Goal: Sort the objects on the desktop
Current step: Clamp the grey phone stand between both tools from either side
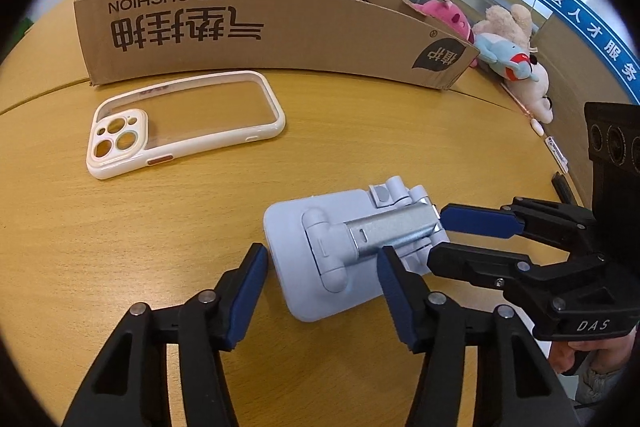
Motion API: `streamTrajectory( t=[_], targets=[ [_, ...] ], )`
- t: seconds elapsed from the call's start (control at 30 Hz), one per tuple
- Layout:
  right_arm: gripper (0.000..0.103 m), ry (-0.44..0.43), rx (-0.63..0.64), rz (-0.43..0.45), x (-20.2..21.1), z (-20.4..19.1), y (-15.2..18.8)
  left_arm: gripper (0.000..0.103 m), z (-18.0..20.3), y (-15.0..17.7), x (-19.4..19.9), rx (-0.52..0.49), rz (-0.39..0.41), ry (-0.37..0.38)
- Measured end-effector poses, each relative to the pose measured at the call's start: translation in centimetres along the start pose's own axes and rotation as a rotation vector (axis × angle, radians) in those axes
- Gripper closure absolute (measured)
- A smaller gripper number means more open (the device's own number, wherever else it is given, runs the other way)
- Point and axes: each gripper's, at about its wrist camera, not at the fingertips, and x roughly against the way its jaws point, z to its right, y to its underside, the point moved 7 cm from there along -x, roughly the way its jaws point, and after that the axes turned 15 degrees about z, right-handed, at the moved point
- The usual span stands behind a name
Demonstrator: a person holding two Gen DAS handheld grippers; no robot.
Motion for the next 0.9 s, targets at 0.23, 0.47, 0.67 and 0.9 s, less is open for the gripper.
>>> streamTrajectory(
  t=[0.23,0.47,0.67,0.9],
  targets=[
    [0.048,0.04,0.013,-0.021,-1.0,0.1,1.1,0.062,-0.2,0.2,0.2,-0.007,0.006,0.005],
    [0.061,0.098,0.049,0.014,-1.1,0.4,1.0,0.065,-0.7,0.1,0.4,0.013,0.024,0.003],
    [0.061,0.106,0.041,0.043,-0.4,0.4,0.9,0.067,-0.4,-0.8,1.1,0.013,0.068,0.004],
    [0.061,0.12,0.059,0.144,1.7,-0.4,-2.1,0.067,0.9,-4.8,3.1,-0.039,0.175,0.009]
  ],
)
